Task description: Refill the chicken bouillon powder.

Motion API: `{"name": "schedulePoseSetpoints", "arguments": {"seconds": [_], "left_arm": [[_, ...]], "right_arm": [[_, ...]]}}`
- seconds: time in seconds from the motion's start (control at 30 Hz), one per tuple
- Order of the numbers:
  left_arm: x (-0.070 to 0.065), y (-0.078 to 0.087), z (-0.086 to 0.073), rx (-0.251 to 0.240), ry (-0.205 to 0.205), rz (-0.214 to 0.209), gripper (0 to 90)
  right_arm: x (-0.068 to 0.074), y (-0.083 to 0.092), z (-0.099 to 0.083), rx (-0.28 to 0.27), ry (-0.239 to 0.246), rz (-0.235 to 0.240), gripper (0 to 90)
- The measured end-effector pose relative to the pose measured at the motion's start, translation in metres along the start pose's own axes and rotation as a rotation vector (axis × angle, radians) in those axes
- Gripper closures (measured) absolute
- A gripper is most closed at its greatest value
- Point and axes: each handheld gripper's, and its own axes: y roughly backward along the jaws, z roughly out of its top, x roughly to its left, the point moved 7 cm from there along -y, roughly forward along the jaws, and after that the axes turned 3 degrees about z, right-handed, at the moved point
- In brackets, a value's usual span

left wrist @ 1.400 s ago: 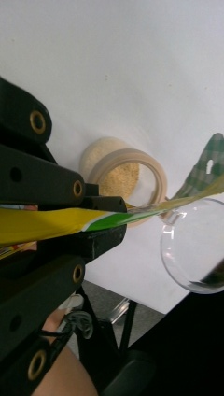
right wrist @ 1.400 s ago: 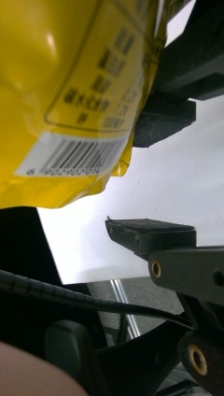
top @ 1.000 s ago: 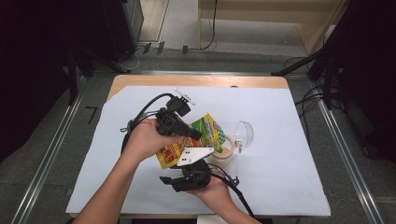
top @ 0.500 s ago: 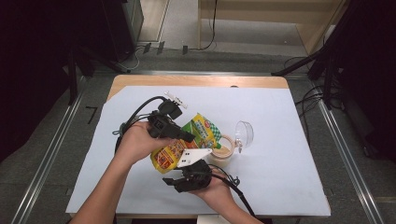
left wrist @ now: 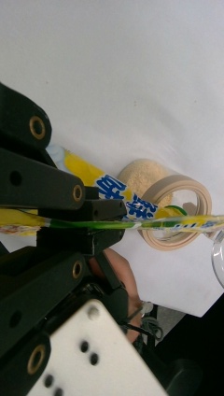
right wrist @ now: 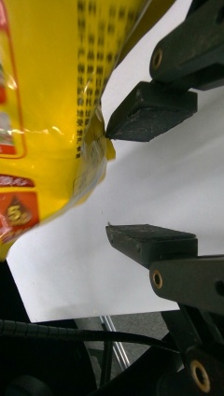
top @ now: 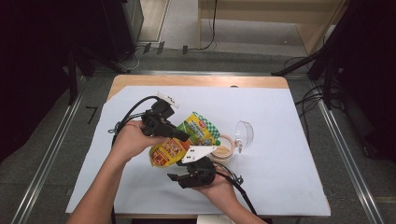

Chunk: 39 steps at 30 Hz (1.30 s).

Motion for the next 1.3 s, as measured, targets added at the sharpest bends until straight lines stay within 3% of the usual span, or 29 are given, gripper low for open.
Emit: {"name": "schedulePoseSetpoints", "arguments": {"seconds": [0.17,0.47,0.8,1.03,1.3], "left_arm": [[-0.001,0.004,-0.001,-0.015,-0.03,-0.033,89.6],[0.003,0.014,-0.003,-0.056,-0.033,-0.065,89.9],[0.008,0.027,-0.003,-0.111,-0.028,-0.072,89.9],[0.021,0.034,-0.002,-0.165,0.032,-0.054,90.0],[0.047,0.035,-0.001,-0.256,0.074,0.007,90.0]], "right_arm": [[-0.001,0.003,0.0,-0.004,-0.007,-0.002,47.8],[0.0,0.012,0.004,-0.028,-0.012,-0.003,47.6],[0.004,0.03,0.009,-0.06,-0.004,-0.003,46.9],[0.007,0.042,0.007,-0.063,-0.007,-0.004,46.9],[0.003,0.056,0.0,-0.069,-0.021,-0.029,46.8]]}}
